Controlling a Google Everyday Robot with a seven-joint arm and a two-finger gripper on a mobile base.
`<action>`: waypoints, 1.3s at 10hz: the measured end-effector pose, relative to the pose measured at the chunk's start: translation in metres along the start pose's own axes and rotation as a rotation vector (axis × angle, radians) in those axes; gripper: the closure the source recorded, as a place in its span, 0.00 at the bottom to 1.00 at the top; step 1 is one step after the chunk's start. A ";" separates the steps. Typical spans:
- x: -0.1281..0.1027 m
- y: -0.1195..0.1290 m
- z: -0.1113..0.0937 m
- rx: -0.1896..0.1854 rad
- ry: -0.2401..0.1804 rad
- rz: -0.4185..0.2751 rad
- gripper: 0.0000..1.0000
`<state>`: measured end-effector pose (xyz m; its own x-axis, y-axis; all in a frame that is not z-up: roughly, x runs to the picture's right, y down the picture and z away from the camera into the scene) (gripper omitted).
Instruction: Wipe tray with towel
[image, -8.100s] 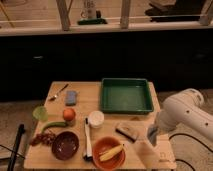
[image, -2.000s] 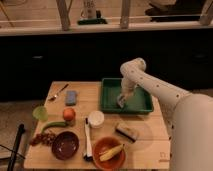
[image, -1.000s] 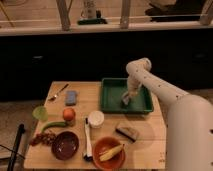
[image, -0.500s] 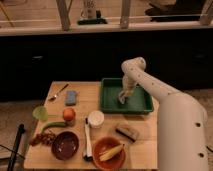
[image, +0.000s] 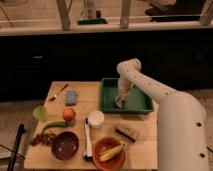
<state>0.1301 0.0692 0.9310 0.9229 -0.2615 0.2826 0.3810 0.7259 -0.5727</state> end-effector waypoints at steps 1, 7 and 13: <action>0.003 0.009 0.001 -0.014 0.005 -0.004 1.00; 0.080 0.043 -0.006 -0.042 0.067 0.157 1.00; 0.069 -0.013 0.004 0.001 0.053 0.152 1.00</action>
<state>0.1889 0.0446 0.9610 0.9717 -0.1816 0.1514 0.2364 0.7605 -0.6047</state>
